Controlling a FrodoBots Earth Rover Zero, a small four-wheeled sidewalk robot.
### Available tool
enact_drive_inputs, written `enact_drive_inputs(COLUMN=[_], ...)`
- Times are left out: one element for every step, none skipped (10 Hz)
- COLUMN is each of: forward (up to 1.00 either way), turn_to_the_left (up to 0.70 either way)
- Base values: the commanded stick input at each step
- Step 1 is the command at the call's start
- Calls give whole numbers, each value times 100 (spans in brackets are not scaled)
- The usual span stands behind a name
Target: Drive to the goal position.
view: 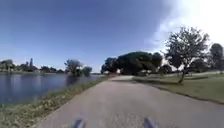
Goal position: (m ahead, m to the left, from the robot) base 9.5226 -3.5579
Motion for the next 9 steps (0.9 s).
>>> enact_drive_inputs(forward=[85, 85, 85, 85, 85, 85, 85, 85, 85], turn_to_the_left=[0, 0, 0, 0, 30, 34, 34, 34, 19])
